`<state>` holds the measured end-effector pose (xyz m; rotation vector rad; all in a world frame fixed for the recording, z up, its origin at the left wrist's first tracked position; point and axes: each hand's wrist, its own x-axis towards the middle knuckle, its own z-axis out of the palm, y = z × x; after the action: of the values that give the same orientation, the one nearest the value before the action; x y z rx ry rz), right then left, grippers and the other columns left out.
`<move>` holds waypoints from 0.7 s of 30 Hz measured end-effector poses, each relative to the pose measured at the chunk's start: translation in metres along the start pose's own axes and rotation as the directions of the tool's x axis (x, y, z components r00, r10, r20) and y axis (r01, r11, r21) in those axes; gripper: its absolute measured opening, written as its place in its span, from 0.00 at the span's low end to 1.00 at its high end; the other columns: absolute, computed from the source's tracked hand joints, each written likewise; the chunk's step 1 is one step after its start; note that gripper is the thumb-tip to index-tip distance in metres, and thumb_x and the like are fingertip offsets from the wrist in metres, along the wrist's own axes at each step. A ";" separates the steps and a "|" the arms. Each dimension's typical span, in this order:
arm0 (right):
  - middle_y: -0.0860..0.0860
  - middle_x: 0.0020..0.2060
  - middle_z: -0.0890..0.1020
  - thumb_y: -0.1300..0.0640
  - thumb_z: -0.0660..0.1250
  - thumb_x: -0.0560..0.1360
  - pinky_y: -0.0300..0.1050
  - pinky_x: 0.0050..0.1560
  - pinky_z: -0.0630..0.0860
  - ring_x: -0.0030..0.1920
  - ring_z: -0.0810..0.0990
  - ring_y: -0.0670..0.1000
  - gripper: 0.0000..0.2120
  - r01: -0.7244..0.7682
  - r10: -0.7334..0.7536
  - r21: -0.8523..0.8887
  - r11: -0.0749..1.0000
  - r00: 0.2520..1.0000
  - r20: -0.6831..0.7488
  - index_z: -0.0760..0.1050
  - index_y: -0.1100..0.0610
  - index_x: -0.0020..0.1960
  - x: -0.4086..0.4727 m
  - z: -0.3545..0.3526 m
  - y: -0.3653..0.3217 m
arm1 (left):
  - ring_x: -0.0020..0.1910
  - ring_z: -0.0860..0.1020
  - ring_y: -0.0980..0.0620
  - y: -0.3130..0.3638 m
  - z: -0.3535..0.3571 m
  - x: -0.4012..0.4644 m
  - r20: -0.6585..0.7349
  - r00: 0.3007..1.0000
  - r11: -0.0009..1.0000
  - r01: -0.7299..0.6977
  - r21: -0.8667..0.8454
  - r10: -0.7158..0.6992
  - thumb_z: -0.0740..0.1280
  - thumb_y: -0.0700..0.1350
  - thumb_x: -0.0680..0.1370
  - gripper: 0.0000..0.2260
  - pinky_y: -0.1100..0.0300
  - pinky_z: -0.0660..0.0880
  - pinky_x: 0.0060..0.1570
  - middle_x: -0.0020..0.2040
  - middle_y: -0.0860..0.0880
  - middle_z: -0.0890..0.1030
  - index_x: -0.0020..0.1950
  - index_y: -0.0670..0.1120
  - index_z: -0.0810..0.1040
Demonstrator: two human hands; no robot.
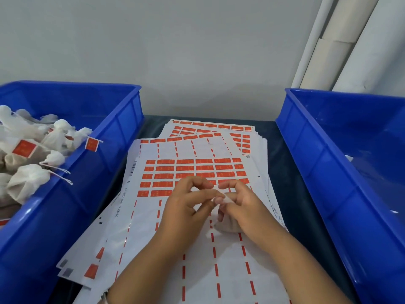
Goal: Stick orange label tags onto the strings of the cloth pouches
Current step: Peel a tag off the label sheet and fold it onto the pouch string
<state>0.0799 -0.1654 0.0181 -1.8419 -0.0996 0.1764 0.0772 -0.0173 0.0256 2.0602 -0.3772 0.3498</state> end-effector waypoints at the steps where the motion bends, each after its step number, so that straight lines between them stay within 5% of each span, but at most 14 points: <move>1: 0.39 0.38 0.83 0.50 0.62 0.79 0.37 0.48 0.74 0.47 0.80 0.46 0.07 0.010 -0.009 -0.030 0.999 1.000 0.027 0.68 0.41 0.54 -0.001 0.001 -0.001 | 0.53 0.69 0.67 0.001 -0.001 0.001 -0.008 1.000 0.999 0.023 -0.025 -0.023 0.66 0.53 0.69 0.06 0.80 0.67 0.45 0.48 0.66 0.73 0.42 0.65 0.77; 5: 0.35 0.43 0.82 0.53 0.62 0.79 0.35 0.49 0.78 0.48 0.81 0.41 0.08 0.050 -0.044 -0.046 0.998 0.992 0.118 0.67 0.42 0.55 -0.005 0.005 -0.004 | 0.52 0.71 0.69 0.000 0.001 0.001 0.059 0.996 0.991 0.072 -0.112 -0.066 0.70 0.44 0.72 0.08 0.78 0.70 0.42 0.48 0.65 0.75 0.46 0.57 0.83; 7: 0.37 0.45 0.83 0.56 0.64 0.78 0.41 0.51 0.80 0.49 0.82 0.45 0.13 0.050 -0.048 -0.013 0.999 0.991 0.127 0.67 0.41 0.58 -0.005 0.006 -0.003 | 0.50 0.72 0.68 0.000 0.002 0.002 0.077 0.995 0.989 0.080 -0.123 -0.071 0.71 0.41 0.72 0.08 0.78 0.70 0.40 0.50 0.64 0.75 0.46 0.54 0.84; 13: 0.39 0.42 0.84 0.56 0.66 0.77 0.35 0.44 0.78 0.45 0.82 0.44 0.16 0.052 -0.051 -0.015 0.999 0.997 0.055 0.66 0.39 0.57 -0.004 0.006 -0.003 | 0.47 0.76 0.65 0.002 -0.002 0.004 -0.045 0.977 0.957 0.193 -0.218 -0.208 0.70 0.51 0.69 0.06 0.72 0.74 0.39 0.44 0.64 0.78 0.36 0.64 0.79; 18: 0.35 0.43 0.84 0.57 0.68 0.76 0.33 0.38 0.78 0.42 0.82 0.43 0.09 -0.050 0.057 0.103 0.993 0.996 -0.066 0.74 0.45 0.52 -0.001 0.000 -0.006 | 0.42 0.73 0.74 0.000 -0.008 0.010 -0.271 0.863 0.897 0.361 -0.256 -0.425 0.67 0.54 0.69 0.02 0.80 0.66 0.28 0.37 0.70 0.75 0.37 0.61 0.76; 21: 0.38 0.41 0.84 0.57 0.68 0.75 0.36 0.42 0.78 0.44 0.82 0.48 0.06 -0.098 0.111 0.178 0.979 0.992 -0.067 0.78 0.47 0.50 -0.001 -0.005 -0.009 | 0.43 0.78 0.61 -0.005 -0.011 0.014 -0.353 0.743 0.812 0.436 -0.388 -0.568 0.66 0.53 0.72 0.03 0.71 0.71 0.38 0.41 0.66 0.77 0.40 0.59 0.78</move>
<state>0.0796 -0.1678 0.0278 -1.6776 0.0648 0.1816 0.0913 -0.0067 0.0327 1.6427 0.4113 0.3997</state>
